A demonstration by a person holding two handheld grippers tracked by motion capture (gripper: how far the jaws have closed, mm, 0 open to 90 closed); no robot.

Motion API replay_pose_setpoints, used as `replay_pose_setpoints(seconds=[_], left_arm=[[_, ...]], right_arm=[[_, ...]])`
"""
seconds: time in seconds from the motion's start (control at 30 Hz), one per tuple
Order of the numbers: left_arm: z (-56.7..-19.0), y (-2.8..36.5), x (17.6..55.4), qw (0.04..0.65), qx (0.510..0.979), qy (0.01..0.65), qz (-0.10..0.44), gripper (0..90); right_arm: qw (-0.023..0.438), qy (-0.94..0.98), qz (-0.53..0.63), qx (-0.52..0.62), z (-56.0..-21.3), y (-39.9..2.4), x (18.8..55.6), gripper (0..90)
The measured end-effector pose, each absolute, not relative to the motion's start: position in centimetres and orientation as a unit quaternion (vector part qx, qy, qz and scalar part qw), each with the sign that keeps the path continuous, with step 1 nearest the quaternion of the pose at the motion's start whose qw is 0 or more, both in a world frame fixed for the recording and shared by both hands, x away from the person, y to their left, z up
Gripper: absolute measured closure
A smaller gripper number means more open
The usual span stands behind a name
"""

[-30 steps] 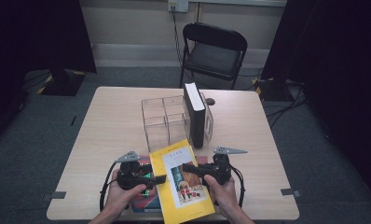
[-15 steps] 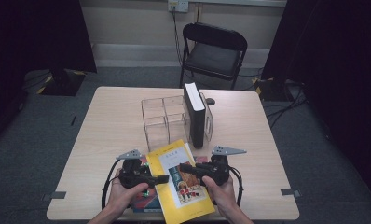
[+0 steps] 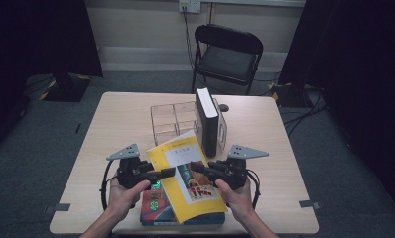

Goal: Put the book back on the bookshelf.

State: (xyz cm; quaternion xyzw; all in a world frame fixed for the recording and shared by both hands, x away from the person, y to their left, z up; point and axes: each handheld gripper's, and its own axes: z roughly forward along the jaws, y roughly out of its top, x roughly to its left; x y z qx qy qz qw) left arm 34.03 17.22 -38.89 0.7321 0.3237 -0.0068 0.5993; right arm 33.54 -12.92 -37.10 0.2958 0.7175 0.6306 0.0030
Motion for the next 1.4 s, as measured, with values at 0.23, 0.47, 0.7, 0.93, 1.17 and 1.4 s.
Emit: replay_pose_setpoints(seconds=[0.23, 0.47, 0.7, 0.93, 1.17, 1.4], left_arm=[[-36.3, 17.0, 33.6, 0.608, 0.742, 0.279, 0.038, 74.1], [-36.0, 15.4, 32.3, 0.609, 0.753, 0.244, 0.055, 74.9], [-35.8, 14.5, 31.0, 0.605, 0.760, 0.227, 0.071, 73.2], [-35.8, 13.6, 30.3, 0.602, 0.766, 0.214, 0.068, 69.3], [-35.4, 12.7, 30.5, 0.614, 0.749, 0.233, 0.088, 67.9], [-36.9, 11.8, 30.3, 0.611, 0.744, 0.249, 0.106, 67.4]], right_arm=[[0.030, 0.718, 0.633, 0.287, -36.2, -13.0, 33.5, 80.3], [0.047, 0.722, 0.618, 0.307, -37.0, -14.2, 33.0, 57.2], [0.102, 0.736, 0.589, 0.317, -37.8, -16.5, 32.0, 36.3], [0.062, 0.752, 0.583, 0.301, -39.0, -17.2, 33.4, 34.1], [0.077, 0.760, 0.570, 0.303, -39.4, -16.6, 33.3, 41.4], [0.079, 0.759, 0.571, 0.302, -39.4, -16.8, 33.0, 43.7]])
